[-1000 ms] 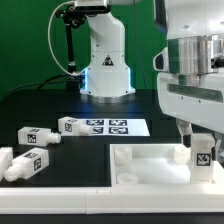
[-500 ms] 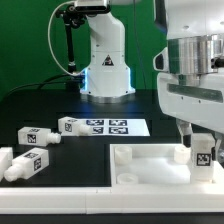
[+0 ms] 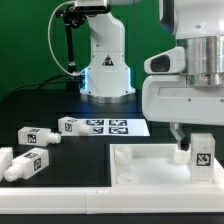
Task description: Assemble one leg
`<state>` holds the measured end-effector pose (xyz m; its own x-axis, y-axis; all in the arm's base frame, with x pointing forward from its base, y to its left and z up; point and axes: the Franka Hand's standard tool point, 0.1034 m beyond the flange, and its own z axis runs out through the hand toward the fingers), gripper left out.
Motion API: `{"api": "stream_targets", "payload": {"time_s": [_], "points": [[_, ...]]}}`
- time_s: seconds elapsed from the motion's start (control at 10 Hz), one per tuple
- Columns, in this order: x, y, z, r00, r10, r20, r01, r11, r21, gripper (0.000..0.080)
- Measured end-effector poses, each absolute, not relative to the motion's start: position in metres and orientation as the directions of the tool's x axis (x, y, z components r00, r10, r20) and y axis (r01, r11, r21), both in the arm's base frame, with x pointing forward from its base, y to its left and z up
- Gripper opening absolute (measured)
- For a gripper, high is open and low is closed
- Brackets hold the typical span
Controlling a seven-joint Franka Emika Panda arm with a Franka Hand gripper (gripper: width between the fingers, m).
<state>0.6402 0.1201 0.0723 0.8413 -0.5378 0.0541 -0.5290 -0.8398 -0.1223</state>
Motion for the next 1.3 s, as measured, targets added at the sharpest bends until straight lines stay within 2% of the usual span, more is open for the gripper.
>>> {"api": "stream_targets", "payload": {"time_s": [0.2,0.4,0.5,0.7,0.8,0.9,1.1,1.3], "points": [[0.6404,0.1186,0.0721,0.891,-0.448,0.068,-0.44,-0.891,-0.111,0.0649],[0.641,0.117,0.0707,0.975,-0.198,0.101,-0.194,-0.98,-0.054,0.0649],[0.6409,0.1172,0.0706,0.954,-0.286,0.094,-0.28,-0.958,-0.068,0.0649],[0.641,0.1166,0.0706,0.955,-0.281,0.095,-0.276,-0.959,-0.066,0.0387],[0.6409,0.1168,0.0705,0.925,-0.371,0.087,-0.365,-0.928,-0.077,0.0387],[0.6408,0.1165,0.0704,0.905,-0.418,0.083,-0.412,-0.907,-0.082,0.0287],[0.6407,0.1159,0.0705,0.789,-0.612,0.064,-0.605,-0.79,-0.097,0.0287],[0.6386,0.1177,0.0687,0.516,-0.856,0.019,-0.85,-0.515,-0.107,0.0287]]}}
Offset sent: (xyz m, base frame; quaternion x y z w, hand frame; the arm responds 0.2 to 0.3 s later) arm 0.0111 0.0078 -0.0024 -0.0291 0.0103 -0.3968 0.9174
